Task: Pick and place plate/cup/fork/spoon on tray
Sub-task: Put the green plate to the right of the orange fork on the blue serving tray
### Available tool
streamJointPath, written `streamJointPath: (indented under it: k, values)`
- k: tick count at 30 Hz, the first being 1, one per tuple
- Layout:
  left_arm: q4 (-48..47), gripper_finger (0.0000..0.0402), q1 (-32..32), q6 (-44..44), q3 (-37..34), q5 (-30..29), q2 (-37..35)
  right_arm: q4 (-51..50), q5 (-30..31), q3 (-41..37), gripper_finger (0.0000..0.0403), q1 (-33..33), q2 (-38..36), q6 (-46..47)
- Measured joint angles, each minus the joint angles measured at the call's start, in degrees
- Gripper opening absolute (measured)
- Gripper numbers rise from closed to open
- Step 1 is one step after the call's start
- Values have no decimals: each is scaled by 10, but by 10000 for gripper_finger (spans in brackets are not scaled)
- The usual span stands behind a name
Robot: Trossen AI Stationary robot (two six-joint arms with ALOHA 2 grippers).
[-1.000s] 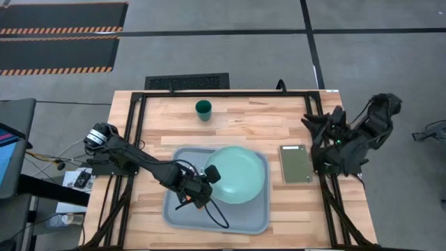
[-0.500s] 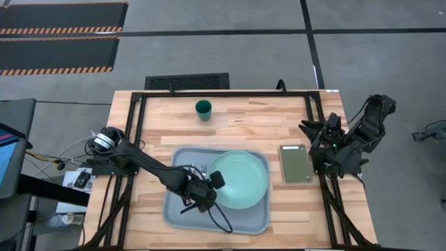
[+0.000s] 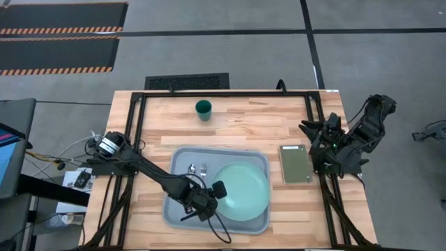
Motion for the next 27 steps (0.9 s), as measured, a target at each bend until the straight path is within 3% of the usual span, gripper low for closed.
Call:
streamJointPath:
  k: [22, 27]
  values:
    - [9, 0, -6, 38, 0, 13, 18, -3, -4, 0, 129, 0, 0, 0]
    - [3, 0, -6, 38, 0, 48, 18, -5, -4, 0, 129, 0, 0, 0]
